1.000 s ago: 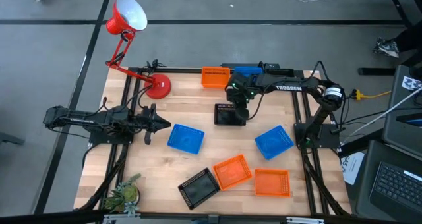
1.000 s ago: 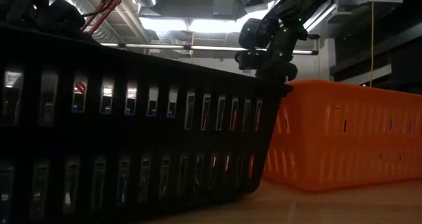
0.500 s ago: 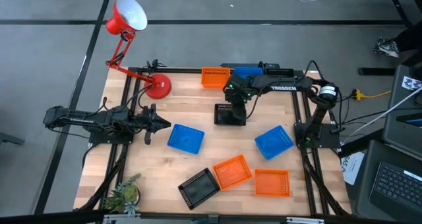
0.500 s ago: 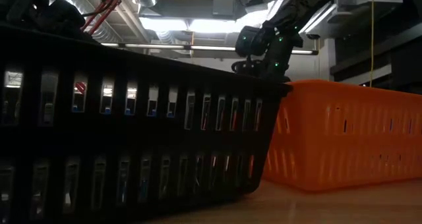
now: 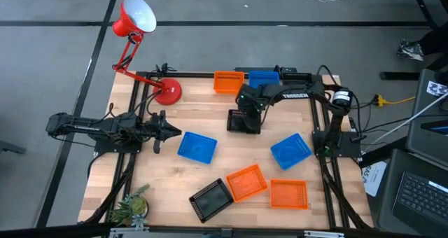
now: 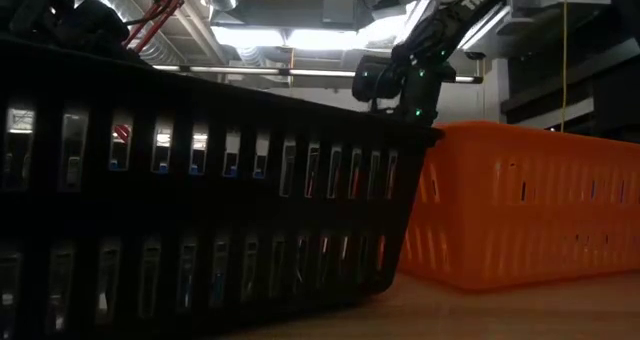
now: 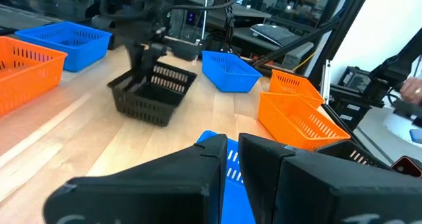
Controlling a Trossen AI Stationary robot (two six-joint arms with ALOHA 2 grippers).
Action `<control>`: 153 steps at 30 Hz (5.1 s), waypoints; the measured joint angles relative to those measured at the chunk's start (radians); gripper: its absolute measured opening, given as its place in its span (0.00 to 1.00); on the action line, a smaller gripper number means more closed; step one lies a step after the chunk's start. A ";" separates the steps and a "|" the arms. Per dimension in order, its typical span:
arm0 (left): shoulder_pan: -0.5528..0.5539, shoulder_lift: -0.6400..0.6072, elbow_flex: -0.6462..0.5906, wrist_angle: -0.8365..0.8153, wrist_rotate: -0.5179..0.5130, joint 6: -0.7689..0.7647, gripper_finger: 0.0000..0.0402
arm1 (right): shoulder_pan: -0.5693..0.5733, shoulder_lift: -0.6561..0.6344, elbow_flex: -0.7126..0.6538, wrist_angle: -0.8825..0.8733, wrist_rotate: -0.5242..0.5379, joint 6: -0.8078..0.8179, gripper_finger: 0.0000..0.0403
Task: Stack baskets by color
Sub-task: Stack the middle black bin on the top black bin
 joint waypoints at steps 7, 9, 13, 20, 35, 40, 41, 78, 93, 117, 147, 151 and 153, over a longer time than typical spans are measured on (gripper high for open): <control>0.000 0.000 0.000 -0.001 0.000 0.001 0.08 | 0.046 -0.187 0.090 -0.325 0.171 -0.044 0.01; 0.000 0.000 0.000 -0.001 0.000 0.001 0.08 | 0.038 -0.258 0.112 -0.400 0.280 -0.059 0.01; 0.000 0.000 0.000 -0.001 0.000 0.001 0.08 | -0.019 -0.400 0.146 -0.520 0.439 -0.108 0.00; 0.000 0.000 0.000 -0.001 0.000 0.001 0.08 | -0.228 -0.559 0.153 -0.580 0.462 -0.122 0.00; 0.000 0.000 0.000 -0.001 -0.002 0.003 0.08 | -0.436 -0.340 0.154 -0.593 0.600 -0.270 0.00; 0.000 0.000 0.000 -0.001 -0.021 0.004 0.08 | -0.495 -0.239 0.220 -0.596 0.616 -0.419 0.00; 0.000 0.000 0.000 -0.001 -0.021 0.004 0.08 | -0.513 -0.221 0.244 -0.596 0.616 -0.438 0.00; 0.000 0.000 0.000 0.000 -0.022 0.080 0.08 | -0.627 0.007 0.648 -0.584 0.429 -0.612 0.00; 0.000 0.000 0.000 -0.001 -0.022 0.080 0.08 | -0.842 0.119 0.723 -0.911 0.230 -0.722 0.00; 0.000 0.000 0.000 -0.001 -0.022 0.079 0.08 | -0.865 0.178 0.592 -0.797 0.185 -0.775 0.00; 0.000 0.000 0.000 -0.001 -0.022 0.077 0.08 | -0.866 0.178 0.582 -0.742 0.189 -0.802 0.08; 0.000 0.000 0.000 -0.001 -0.022 0.077 0.08 | -0.866 0.178 0.582 -0.742 0.187 -0.800 0.08; 0.000 0.000 0.000 -0.001 -0.022 0.077 0.08 | -0.866 0.178 0.582 -0.741 0.188 -0.801 0.08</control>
